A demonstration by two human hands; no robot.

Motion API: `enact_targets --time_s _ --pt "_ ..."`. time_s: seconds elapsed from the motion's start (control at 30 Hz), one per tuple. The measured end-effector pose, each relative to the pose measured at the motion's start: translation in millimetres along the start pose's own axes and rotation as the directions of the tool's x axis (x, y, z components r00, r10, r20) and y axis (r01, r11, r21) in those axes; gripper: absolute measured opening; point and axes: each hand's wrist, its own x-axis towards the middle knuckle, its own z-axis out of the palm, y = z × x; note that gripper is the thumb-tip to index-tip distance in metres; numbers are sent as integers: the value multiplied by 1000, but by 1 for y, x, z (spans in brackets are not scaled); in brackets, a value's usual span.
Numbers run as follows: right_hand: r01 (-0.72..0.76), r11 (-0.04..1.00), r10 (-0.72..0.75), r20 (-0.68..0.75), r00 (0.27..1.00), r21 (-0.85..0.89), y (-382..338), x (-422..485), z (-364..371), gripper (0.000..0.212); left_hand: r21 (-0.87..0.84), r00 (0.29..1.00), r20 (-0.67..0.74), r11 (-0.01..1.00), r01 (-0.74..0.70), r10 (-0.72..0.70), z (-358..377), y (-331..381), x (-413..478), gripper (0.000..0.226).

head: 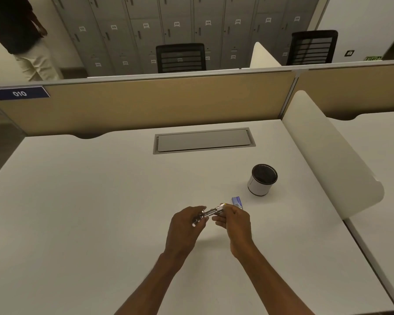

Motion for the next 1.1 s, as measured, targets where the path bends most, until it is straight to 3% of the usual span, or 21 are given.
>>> enact_targets --time_s 0.13,0.23,0.3,0.33,0.4,0.43,0.53,0.6,0.77,1.1 --pt "-4 997 7 31 999 -79 -3 -1 2 34 49 999 -38 998 -24 26 2 1 -4 13" --pt "43 977 -10 161 987 -208 -5 -12 4 70 20 999 -41 1000 -17 17 3 1 -5 10" --pt "164 950 -125 159 979 -267 -2 -23 8 80 -3 999 -51 1000 -7 7 4 2 -6 8" --pt "291 894 -271 106 957 -341 -1 -27 10 77 -15 998 -58 1000 10 -11 5 4 -7 7" --pt "550 682 -603 55 796 -482 1 -32 9 58 -52 996 -68 997 62 -65 7 6 -7 8" --pt "631 604 -684 90 724 -487 1 -32 8 45 -71 994 -70 995 76 -81 7 6 -7 11" --pt "722 522 -677 294 675 -455 6 -35 9 15 -124 994 -61 989 79 -87 6 7 -9 24" --pt "737 456 -668 356 654 -499 10 -35 10 10 -102 996 -59 993 55 -62 6 8 -10 35" --pt "666 526 -646 262 717 -529 14 -30 10 10 -53 989 -117 995 81 -87 8 5 -13 12" --pt "521 692 -568 70 820 -499 21 -21 9 11 36 988 -153 999 40 -34 10 1 -21 13"
